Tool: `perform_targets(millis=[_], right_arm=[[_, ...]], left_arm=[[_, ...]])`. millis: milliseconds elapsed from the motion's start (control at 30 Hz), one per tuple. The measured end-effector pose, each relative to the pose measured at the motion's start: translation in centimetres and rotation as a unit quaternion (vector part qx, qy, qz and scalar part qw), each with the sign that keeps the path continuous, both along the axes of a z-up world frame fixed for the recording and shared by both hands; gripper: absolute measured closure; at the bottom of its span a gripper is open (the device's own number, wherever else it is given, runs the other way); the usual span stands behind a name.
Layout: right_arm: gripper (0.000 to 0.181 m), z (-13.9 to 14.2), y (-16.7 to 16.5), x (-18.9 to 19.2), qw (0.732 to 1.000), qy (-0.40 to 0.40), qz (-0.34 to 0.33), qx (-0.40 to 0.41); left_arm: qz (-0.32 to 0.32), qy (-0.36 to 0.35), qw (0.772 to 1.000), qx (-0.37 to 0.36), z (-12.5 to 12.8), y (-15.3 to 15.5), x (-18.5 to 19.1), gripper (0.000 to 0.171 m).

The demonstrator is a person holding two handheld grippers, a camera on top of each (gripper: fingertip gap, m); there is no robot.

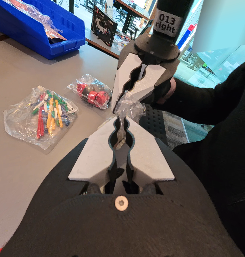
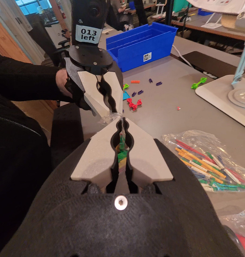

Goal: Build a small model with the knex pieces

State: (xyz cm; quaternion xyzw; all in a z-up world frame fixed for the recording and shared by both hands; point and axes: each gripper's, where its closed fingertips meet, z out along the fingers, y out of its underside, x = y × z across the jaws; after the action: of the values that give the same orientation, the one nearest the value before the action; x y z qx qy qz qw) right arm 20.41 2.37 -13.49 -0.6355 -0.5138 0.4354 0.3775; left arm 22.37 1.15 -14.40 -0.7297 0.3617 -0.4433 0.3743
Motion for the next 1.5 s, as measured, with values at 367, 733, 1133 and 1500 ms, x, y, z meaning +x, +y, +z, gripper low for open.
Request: perform_targets(millis=[367,733,1133,1500], right_arm=[[0.181,-1.2,0.2,-0.4,0.998,-0.023,-0.043,0.046],[0.181,-1.8,0.3,-1.6,1.000,0.003,-0.025,-0.016],[0.181,-3.0,0.4,-3.2,0.996,0.016,-0.018,-0.088],[0.181,-2.2,-0.2,-2.9,0.993,-0.025,0.031,-0.114]], left_arm=[[-0.024,0.031,0.998,0.041,-0.6,-0.6,0.7,0.171],[-0.058,0.039,0.996,0.054,-1.1,-1.0,0.9,0.171],[-0.067,0.028,0.996,0.042,-1.9,-1.1,0.4,0.171],[0.024,0.046,0.998,0.023,-2.5,0.3,-4.6,0.171]])
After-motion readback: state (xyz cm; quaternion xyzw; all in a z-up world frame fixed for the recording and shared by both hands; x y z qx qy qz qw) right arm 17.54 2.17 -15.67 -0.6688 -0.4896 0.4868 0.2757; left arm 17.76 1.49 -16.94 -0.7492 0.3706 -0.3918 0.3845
